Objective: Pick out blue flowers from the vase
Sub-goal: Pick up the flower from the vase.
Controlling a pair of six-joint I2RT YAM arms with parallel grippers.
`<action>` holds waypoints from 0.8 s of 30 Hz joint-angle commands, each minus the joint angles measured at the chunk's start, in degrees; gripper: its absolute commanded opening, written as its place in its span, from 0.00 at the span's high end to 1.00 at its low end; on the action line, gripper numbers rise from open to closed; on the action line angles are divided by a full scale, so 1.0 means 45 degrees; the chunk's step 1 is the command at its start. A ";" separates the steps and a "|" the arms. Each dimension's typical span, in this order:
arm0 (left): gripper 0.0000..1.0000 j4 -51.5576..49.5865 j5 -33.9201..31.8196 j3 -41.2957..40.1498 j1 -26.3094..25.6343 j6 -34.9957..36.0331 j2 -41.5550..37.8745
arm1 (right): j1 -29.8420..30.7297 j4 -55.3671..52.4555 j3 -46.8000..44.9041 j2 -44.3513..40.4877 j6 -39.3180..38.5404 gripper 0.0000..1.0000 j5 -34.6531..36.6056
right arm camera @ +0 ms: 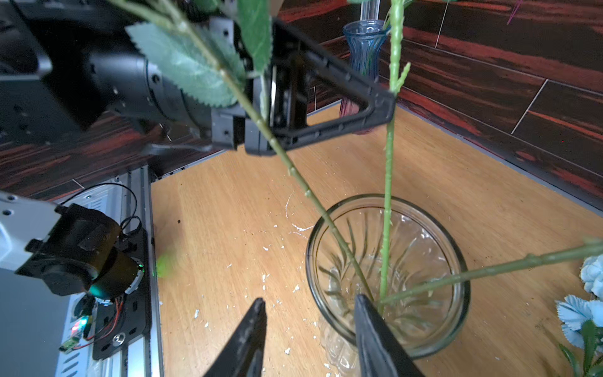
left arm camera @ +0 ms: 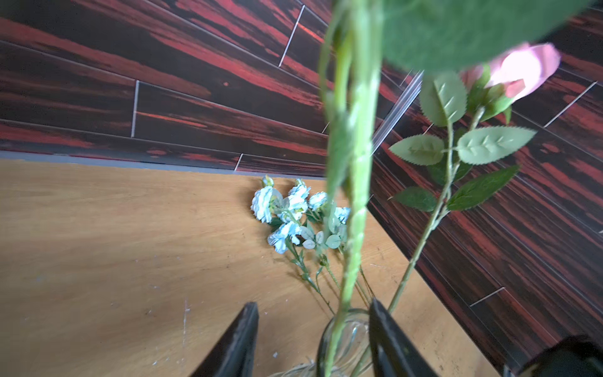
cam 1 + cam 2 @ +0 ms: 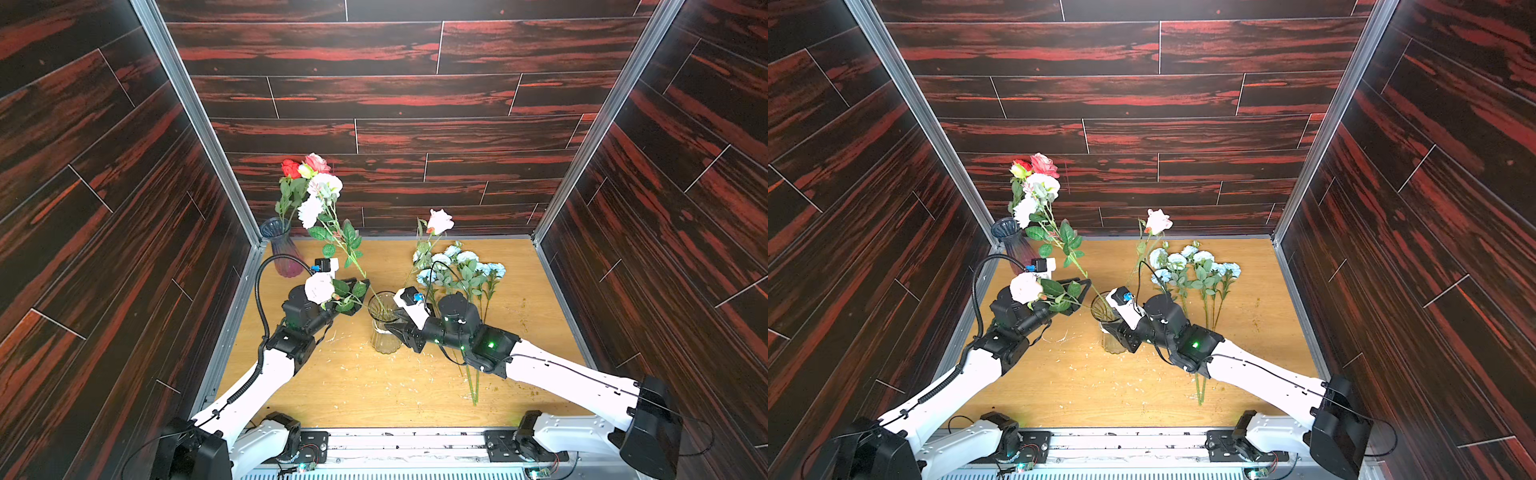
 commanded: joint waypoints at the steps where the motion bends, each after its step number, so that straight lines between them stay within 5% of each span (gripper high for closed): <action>1: 0.52 0.0561 0.0514 0.0598 -0.0035 -0.0219 0.0296 | 0.0024 0.0882 -0.0783 -0.0565 -0.0145 0.54 0.0077; 8: 0.74 0.0796 0.1161 0.1178 -0.0026 -0.0355 0.1110 | 0.0023 0.3226 -0.3354 -0.2294 0.0302 0.50 0.0551; 14: 0.88 0.0939 0.1304 0.1233 -0.0033 -0.0513 0.1138 | 0.0016 0.3528 -0.3586 -0.2372 0.0307 0.49 0.0403; 24: 1.00 -0.0239 0.1866 0.2718 -0.0035 -0.0048 0.1074 | 0.0032 0.3433 -0.3503 -0.2304 0.0326 0.49 0.0350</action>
